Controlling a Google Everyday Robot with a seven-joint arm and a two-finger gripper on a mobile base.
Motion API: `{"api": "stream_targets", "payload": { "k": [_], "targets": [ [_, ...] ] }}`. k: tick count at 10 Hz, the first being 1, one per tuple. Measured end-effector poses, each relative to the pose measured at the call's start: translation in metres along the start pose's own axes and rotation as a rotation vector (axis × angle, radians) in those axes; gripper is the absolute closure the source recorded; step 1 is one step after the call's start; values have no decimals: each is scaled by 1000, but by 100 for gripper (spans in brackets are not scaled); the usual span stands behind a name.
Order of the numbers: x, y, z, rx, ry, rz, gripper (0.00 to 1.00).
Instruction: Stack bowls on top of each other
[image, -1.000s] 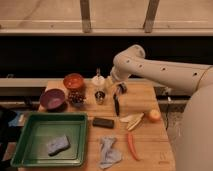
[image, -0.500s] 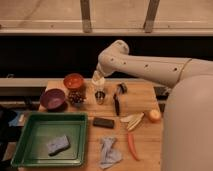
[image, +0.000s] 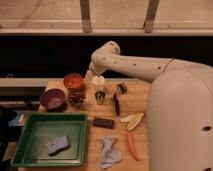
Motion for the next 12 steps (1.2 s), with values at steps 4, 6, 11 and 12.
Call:
{"api": "stream_targets", "payload": {
  "k": [4,6,11,12],
  "targets": [
    [-27,21,39,-27,22,-50,32],
    [-41,33,61,-20,30,-62,32],
    [-41,33,63,-14,30,-66,32],
    [-39,34,66,-16,31,-66,32]
  ]
}}
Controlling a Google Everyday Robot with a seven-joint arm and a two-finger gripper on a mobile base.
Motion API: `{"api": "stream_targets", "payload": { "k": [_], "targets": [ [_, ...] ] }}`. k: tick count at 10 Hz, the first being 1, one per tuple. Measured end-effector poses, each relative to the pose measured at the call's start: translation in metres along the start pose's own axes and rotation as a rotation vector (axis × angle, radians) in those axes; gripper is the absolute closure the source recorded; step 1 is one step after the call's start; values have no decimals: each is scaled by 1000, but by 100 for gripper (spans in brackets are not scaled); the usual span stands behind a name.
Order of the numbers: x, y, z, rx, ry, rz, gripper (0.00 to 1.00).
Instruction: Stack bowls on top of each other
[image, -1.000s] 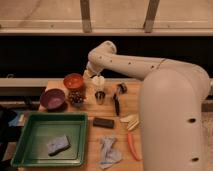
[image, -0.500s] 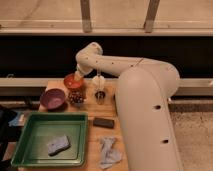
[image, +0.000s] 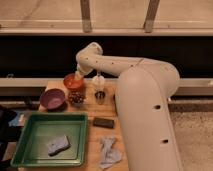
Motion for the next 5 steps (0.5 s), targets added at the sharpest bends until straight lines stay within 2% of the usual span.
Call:
{"api": "stream_targets", "payload": {
  "k": [2,5],
  "targets": [
    [-10,15,16,-32,-14,5,32],
    [-10,12,36,-62,-32,57,32]
  ]
}}
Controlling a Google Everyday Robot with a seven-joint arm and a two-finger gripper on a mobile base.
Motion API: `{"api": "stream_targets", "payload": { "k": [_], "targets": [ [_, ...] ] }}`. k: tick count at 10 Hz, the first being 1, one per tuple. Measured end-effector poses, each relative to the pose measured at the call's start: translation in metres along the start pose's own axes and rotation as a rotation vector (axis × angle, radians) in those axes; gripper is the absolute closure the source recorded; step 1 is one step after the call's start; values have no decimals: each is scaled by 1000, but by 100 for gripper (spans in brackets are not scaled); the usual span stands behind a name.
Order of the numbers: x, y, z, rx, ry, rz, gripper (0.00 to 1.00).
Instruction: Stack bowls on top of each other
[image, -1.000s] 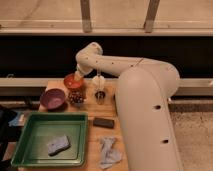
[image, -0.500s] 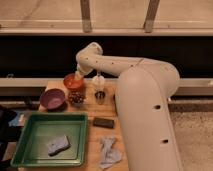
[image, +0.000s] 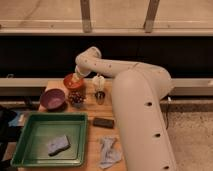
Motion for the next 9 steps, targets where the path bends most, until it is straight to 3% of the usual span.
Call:
{"api": "stream_targets", "payload": {
  "k": [3,5,6,9],
  "targets": [
    [2,-27,23,34,30,41,32],
    [9,-32,36,47,65,51,32],
    [15,-30,43,45,82,59,32],
    [34,-25,61,-8,113,119,32]
  ]
}}
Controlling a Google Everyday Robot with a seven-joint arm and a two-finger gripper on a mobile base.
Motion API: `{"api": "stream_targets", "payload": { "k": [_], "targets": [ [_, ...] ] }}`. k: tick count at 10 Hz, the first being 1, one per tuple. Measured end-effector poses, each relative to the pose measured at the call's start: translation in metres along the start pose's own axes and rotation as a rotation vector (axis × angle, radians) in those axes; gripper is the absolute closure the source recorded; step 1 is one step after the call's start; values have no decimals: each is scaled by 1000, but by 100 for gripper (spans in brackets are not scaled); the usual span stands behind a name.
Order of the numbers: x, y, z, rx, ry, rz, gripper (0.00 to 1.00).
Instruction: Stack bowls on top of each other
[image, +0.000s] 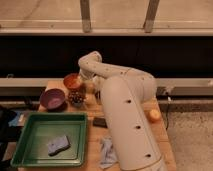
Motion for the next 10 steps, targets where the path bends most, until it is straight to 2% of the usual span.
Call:
{"api": "stream_targets", "payload": {
  "k": [1,2,4,8,10],
  "targets": [
    [0,10,4,-30,7,-3,33],
    [-2,22,7,-68,6,-11,39],
    [-8,39,8,-140,-21,-45,59],
    [-19,56,3,-190,-51,-115,98],
    [-21,55,0,-197,-58,-124,100]
  ]
}}
